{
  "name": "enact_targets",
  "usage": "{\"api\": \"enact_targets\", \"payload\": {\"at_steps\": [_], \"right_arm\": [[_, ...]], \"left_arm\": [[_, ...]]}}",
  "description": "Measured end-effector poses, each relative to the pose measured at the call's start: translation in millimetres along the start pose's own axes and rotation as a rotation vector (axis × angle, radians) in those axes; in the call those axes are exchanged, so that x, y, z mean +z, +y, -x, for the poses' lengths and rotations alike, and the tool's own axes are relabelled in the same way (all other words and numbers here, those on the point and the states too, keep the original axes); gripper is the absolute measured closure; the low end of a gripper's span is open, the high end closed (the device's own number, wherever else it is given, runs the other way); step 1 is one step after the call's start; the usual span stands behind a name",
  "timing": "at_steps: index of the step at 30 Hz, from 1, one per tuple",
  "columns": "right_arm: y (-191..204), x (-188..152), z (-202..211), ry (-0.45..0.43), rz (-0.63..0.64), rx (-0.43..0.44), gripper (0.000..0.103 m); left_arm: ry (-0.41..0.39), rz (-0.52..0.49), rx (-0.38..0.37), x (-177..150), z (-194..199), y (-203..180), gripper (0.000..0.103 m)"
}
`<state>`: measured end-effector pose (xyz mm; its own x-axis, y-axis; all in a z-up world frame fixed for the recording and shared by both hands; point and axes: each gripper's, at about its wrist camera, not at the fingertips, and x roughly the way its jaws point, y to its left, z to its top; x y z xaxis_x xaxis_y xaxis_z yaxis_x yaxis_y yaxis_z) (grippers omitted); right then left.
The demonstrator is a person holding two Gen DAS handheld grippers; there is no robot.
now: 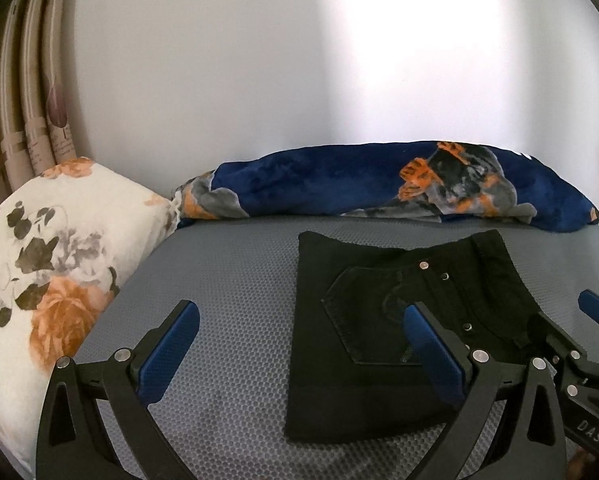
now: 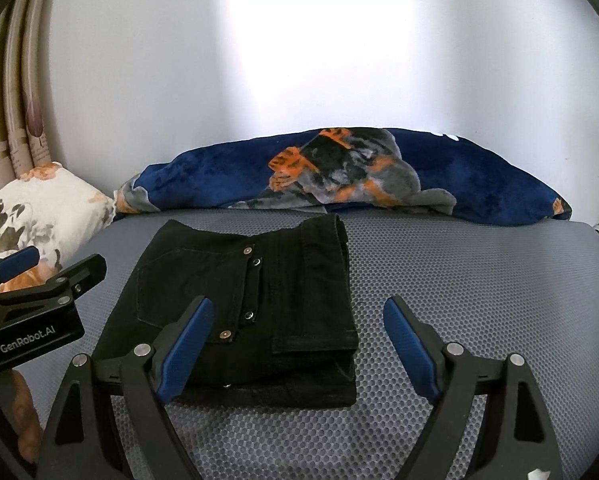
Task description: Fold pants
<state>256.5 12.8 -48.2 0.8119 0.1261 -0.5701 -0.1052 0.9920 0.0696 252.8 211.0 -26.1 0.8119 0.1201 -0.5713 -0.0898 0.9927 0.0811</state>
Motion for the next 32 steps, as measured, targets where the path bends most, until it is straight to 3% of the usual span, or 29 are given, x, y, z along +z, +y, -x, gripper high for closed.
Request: {"api": "enact_targets", "payload": {"at_steps": [20, 25, 27, 32], "right_arm": [[9, 6, 11, -0.02, 0.018, 0.005, 0.017], [30, 11, 19, -0.033, 0.046, 0.028, 0.017], [46, 15, 20, -0.035, 0.066, 0.05, 0.016], [99, 29, 16, -0.015, 0.115, 0.15, 0.011]], "left_arm": [[-0.009, 0.03, -0.01, 3, 14, 12, 0.001], [0.045, 0.114, -0.044, 4, 14, 33, 0.0], [0.052, 0.148, -0.032, 4, 18, 47, 0.0], [0.028, 0.17, 0.078, 2, 34, 85, 0.0]]}}
